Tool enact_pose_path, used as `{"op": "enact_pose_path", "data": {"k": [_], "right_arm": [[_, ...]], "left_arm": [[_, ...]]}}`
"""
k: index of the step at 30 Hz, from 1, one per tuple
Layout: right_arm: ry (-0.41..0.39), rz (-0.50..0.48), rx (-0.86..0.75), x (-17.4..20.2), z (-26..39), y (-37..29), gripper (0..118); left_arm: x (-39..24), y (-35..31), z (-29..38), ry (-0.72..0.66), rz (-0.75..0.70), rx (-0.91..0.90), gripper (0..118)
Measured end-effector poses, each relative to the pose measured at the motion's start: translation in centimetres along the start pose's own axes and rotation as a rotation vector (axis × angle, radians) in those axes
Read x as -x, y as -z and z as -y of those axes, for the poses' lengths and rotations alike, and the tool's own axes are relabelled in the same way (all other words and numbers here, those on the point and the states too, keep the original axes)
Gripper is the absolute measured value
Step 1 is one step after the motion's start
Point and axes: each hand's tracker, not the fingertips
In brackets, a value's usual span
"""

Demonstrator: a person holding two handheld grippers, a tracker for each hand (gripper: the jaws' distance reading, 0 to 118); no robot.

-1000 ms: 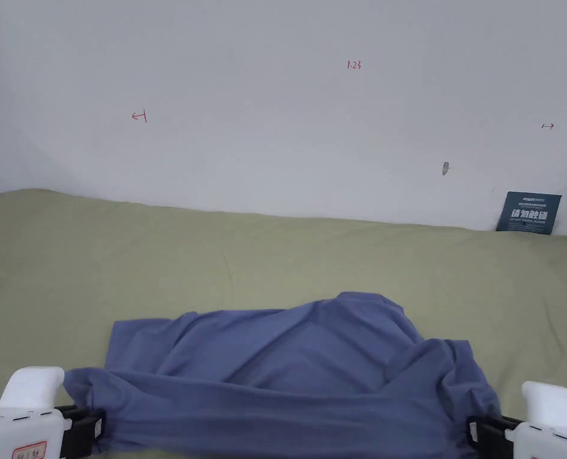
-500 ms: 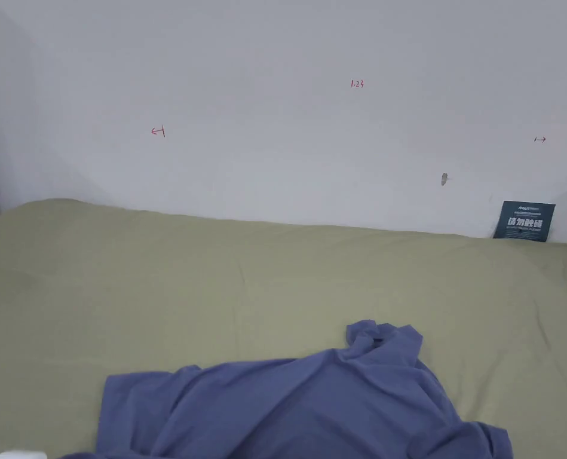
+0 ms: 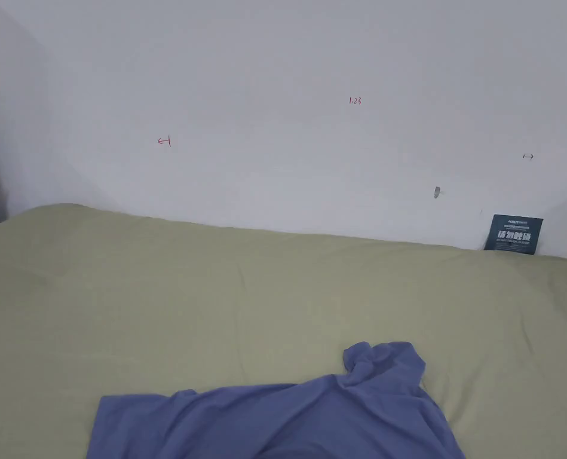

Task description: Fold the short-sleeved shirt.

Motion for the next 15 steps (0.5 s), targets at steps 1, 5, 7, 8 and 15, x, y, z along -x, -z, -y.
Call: {"op": "enact_pose_path", "data": {"k": [1,5,7,8,15], "right_arm": [[0.008,-0.001,-0.007,0.1,-0.1,-0.4,8],[0.01,0.03,-0.094,-0.2,-0.1,-4.5,88],[0.012,0.048,-0.188,-0.2,-0.3,-7.2,87],[0.022,0.058,-0.23,0.1,-0.7,-8.4,88],[-0.043,0.06,-0.512,6.5,-2.0,-11.8,88]], "left_arm": [[0.0,-0.3,0.1,-0.001,-0.001,-0.005,10],[-0.3,-4.5,0.5,-0.036,-0.076,-0.124,69],[-1.4,-7.8,0.0,-0.025,-0.113,-0.241,72],[-2.4,-9.2,-0.5,0.008,-0.127,-0.299,74],[-12.7,-11.1,-3.4,0.146,-0.135,-0.48,82]]}}
